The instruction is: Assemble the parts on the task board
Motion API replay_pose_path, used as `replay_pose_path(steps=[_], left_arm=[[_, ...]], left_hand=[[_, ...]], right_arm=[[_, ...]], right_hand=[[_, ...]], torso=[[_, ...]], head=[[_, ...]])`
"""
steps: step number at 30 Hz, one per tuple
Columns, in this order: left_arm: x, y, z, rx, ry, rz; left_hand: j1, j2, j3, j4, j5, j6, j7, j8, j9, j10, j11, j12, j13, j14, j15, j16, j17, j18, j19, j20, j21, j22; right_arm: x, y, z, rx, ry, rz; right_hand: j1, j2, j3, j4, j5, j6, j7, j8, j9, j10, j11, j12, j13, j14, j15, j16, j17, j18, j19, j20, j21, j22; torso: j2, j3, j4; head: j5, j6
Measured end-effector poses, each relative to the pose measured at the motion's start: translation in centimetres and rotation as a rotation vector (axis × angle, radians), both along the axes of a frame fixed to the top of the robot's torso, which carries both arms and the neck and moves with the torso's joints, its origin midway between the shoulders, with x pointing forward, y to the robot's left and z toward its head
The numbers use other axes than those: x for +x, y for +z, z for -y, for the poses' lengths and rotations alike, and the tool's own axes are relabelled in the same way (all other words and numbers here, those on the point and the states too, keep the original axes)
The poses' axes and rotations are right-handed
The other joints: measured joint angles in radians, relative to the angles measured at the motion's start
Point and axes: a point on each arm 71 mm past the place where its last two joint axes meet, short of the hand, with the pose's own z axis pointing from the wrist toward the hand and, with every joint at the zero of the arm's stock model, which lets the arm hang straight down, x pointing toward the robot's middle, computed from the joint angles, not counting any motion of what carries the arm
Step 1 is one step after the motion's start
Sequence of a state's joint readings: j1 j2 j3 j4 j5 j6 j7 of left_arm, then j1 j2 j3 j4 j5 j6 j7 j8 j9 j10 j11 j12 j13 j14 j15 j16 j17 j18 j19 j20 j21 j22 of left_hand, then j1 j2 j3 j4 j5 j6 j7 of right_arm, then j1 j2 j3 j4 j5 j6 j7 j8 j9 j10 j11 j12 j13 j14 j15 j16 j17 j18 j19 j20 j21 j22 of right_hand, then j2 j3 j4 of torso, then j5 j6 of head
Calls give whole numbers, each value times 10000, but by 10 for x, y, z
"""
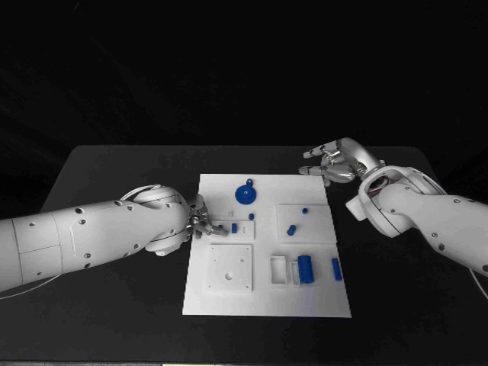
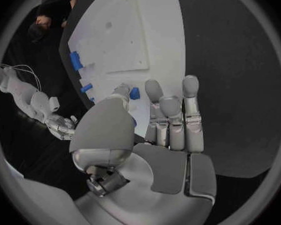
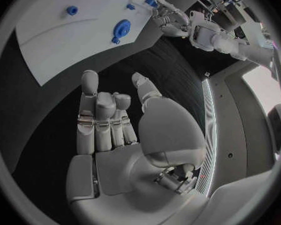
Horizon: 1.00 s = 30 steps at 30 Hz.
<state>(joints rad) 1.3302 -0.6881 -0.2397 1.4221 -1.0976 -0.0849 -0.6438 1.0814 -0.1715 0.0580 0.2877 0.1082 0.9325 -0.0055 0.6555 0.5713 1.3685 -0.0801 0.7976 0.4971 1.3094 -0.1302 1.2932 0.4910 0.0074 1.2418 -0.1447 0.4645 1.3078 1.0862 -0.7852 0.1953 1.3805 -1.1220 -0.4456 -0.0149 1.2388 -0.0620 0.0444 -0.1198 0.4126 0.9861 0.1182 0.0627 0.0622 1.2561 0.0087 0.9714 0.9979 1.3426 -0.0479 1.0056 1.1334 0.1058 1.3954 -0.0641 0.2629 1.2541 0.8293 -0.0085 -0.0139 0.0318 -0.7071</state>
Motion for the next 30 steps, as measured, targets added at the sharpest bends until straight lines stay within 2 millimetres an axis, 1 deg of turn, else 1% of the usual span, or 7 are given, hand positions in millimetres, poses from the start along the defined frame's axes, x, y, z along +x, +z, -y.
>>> replay_pose_path(steps=[5, 9, 20, 23, 26, 28, 30], left_arm=[[-1, 0, -4, -50, 99, -24], [-2, 0, -8, -171, 231, -69], [-3, 9, -24, -971, 728, -185], [-3, 15, -27, -1379, 794, -64], [-2, 24, -27, -1829, 700, 270], [-1, 31, -24, -2163, 498, 628], [0, 37, -20, -2453, 247, 1012]], left_hand=[[-13, -89, -75, 19, -187, 0, 0, -45, -70, -36, 35, 0, -4, -37, 37, 0, -13, 0, 0, 0, -38, 0], [-13, -89, -75, 19, -187, -72, 72, -356, -665, -90, 89, 0, -41, -78, 77, 0, -65, 0, 0, 0, -87, -1], [158, -12, -85, -26, -216, -323, 323, -455, -1375, -489, 233, -25, -146, -319, 240, -246, -276, 0, -167, 166, -411, -2], [841, 603, -69, -859, 390, -431, 431, -748, -2003, -868, 388, -412, -458, -666, 382, -685, -670, 0, -378, 336, -924, -58], [2131, 1186, -42, -2217, 1977, -136, 494, -1227, -2738, -1098, 410, -728, -767, -799, 426, -903, -896, 0, -384, 342, -1228, -154], [2723, 1371, 71, -2842, 2164, 82, 616, -1729, -3275, -1420, 520, -1336, -1183, -1027, 516, -1145, -1058, -1, -476, 434, -1437, -213], [3105, 1330, 688, -3558, 2164, 494, 862, -2599, -4159, -1438, 696, -2972, -2467, -1203, 666, -1405, -1235, 105, -614, 573, -1622, -144]], right_arm=[[0, 0, 0, -3, -15, -4], [0, 0, 1, -6, -26, -5], [1, -1, 2, -13, -58, -15], [1, -1, 3, -18, -75, -19], [1, -1, 4, -25, -109, -26], [1, -1, 6, -27, -138, -33], [2, -2, 6, -29, -160, -37]], right_hand=[[0, 0, 0, 0, 0, 0, 0, 0, -1, 0, 0, 0, -10, 0, 0, -17, -6, 1, 0, 0, 0, 0], [0, 0, 0, 0, 0, 0, 0, 0, -1, 0, 0, 0, -9, 0, 0, -17, -6, 0, 0, 0, 0, -1], [0, 0, 1, 0, -1, 0, 0, 0, -1, 1, 1, 0, -9, 0, 0, -16, -6, 0, 0, 0, 0, -2], [0, 0, -68, 68, 38, 0, 0, 0, -1, 1, 1, 0, -8, 0, 0, -16, -5, 0, 0, 0, -77, -2], [0, 0, -67, 68, 38, 0, 0, 0, -2, 1, 1, 0, -8, 0, 0, -15, -6, 0, 0, 0, -77, -2], [0, 0, -68, 68, 38, 0, 0, 0, -2, 2, 1, 0, -8, 0, 1, -14, -5, -1, 0, 0, -77, -3], [0, 0, -67, 68, 38, 0, 0, 0, -2, 2, 1, 0, -8, 1, 0, -10, -5, 0, 0, 0, -77, -3]], torso=[[-1, 1, 3], [0, 2, 4], [0, 10, 2], [0, 10, 1], [0, 10, 1], [0, 10, 1], [0, 10, -1]], head=[[0, 4], [0, 6], [-18, 53], [-41, 73], [-67, 100], [-75, 124], [-80, 142]])
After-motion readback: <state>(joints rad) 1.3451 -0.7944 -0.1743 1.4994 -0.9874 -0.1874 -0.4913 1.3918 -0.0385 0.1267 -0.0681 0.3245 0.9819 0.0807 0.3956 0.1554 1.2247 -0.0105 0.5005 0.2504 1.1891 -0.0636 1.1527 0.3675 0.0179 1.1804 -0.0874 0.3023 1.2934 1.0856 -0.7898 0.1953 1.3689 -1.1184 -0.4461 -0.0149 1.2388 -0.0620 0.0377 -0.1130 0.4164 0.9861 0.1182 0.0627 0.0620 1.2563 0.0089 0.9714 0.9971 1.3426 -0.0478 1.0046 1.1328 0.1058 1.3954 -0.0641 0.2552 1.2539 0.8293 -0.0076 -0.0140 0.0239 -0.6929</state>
